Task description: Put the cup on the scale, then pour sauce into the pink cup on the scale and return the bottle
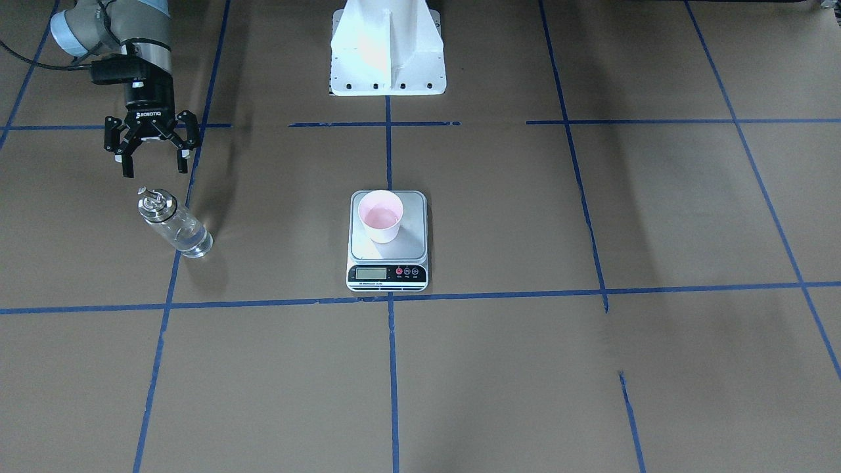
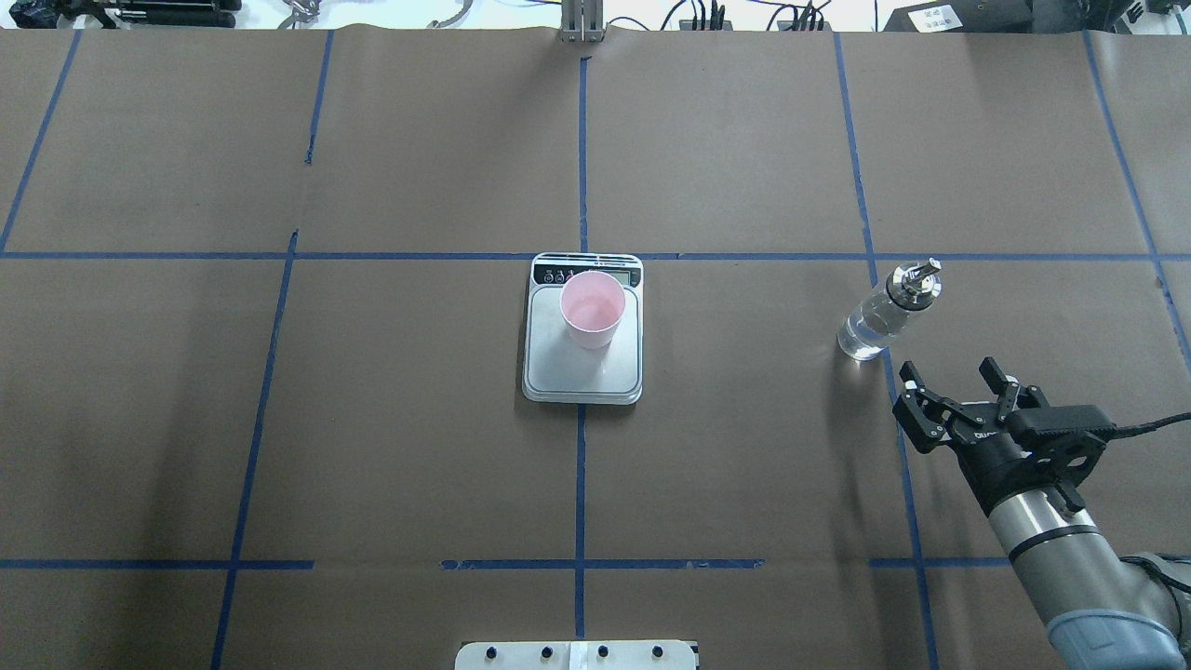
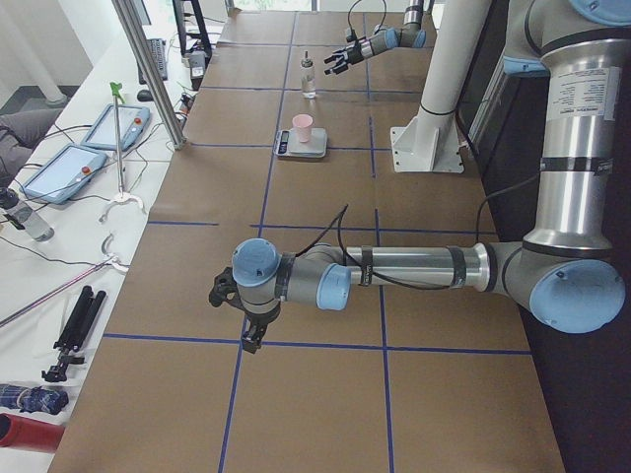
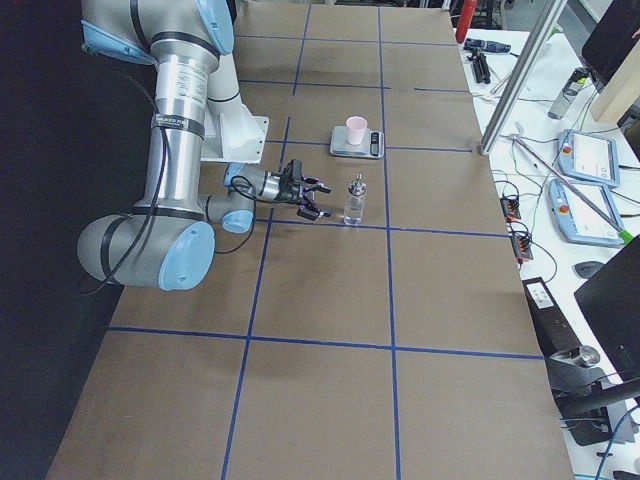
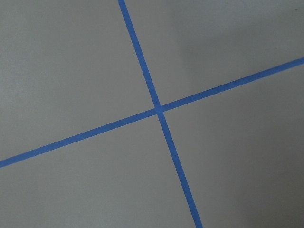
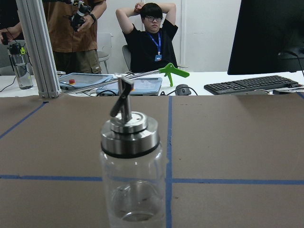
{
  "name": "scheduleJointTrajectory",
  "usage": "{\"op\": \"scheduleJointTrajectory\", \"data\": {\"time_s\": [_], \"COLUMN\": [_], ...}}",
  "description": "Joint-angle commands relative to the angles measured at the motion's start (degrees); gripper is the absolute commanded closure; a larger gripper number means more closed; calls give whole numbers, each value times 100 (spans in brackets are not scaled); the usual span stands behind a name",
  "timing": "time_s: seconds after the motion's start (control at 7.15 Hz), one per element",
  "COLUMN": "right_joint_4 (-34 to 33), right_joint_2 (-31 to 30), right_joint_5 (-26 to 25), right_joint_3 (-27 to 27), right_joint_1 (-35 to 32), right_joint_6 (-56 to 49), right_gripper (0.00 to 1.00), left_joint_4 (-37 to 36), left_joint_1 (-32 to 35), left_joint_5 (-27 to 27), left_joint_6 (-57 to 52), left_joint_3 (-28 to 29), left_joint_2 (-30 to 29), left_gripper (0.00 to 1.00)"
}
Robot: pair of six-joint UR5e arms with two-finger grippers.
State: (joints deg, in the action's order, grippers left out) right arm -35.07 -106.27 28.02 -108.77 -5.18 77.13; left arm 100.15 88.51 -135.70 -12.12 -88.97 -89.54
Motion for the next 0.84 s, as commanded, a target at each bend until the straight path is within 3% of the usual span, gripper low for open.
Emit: {"op": "scheduleJointTrajectory", "data": {"time_s": [0.0, 0.14, 0.42, 0.7], "right_joint_4": [744, 1069, 1563, 1573], "right_joint_2": [-577, -684, -773, -720], "right_joint_5": [54, 80, 657, 1780], "right_joint_3": [83, 136, 364, 356], "right_joint_1": [-9, -18, -472, -1541], "right_joint_6": [-249, -591, -1145, -1926], "right_gripper": [0, 0, 0, 0], "left_joint_4": [5, 5, 5, 5], "left_joint_1": [0, 0, 0, 0], "left_joint_5": [0, 0, 0, 0], "left_joint_6": [-1, -1, -1, -1], "left_joint_3": [2, 2, 2, -7], "left_joint_2": [6, -2, -2, -2], "left_gripper": [0, 0, 0, 0]}}
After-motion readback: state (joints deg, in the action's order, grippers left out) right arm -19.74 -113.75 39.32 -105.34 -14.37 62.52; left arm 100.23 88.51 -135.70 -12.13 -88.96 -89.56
